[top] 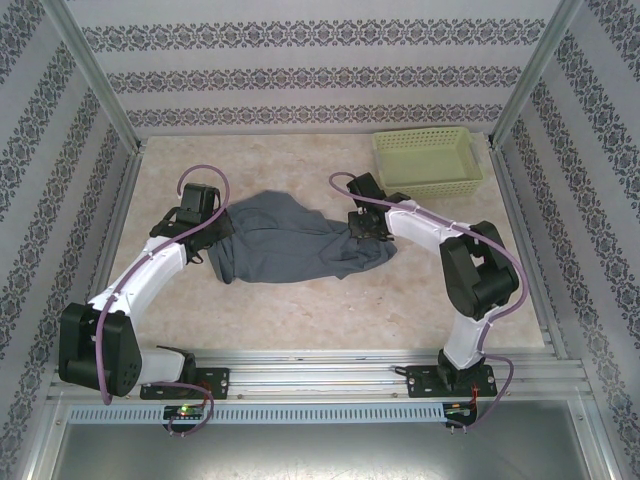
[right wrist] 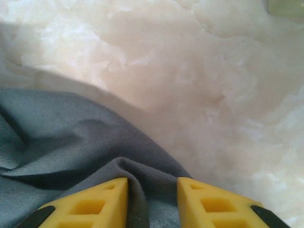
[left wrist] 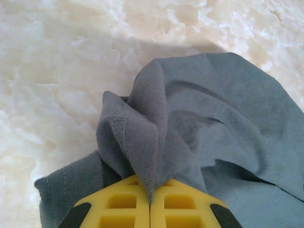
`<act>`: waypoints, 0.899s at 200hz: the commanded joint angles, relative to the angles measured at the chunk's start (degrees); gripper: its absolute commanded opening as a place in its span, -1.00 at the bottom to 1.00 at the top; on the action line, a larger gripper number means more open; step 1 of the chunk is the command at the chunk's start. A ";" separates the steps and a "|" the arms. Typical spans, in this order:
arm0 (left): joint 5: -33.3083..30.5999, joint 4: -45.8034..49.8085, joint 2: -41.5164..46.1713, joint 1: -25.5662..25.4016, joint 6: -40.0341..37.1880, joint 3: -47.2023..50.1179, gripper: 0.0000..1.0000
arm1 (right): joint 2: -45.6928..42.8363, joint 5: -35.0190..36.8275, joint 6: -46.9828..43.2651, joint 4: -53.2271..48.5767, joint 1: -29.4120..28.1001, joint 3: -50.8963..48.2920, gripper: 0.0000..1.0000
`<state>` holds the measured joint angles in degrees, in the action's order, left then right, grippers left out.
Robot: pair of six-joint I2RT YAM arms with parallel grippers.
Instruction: Fold the inside-out t-shirt
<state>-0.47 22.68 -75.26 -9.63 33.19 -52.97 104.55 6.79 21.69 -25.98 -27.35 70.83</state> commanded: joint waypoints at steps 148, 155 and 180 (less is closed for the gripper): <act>0.63 0.61 0.20 0.61 -0.23 -0.64 -1.00 | -11.49 -12.69 6.68 15.55 -2.71 -18.05 -0.41; 0.58 0.70 0.21 0.58 -0.21 -0.58 -1.00 | -10.52 -12.64 6.46 15.84 -2.06 -17.77 -0.42; 0.40 0.47 0.52 0.62 -0.14 -0.36 -1.00 | -7.63 -11.66 5.39 16.21 -1.17 -16.43 -0.33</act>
<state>-0.21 22.68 -75.29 -9.63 33.17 -52.97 94.37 -4.84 27.31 -12.51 -29.45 52.84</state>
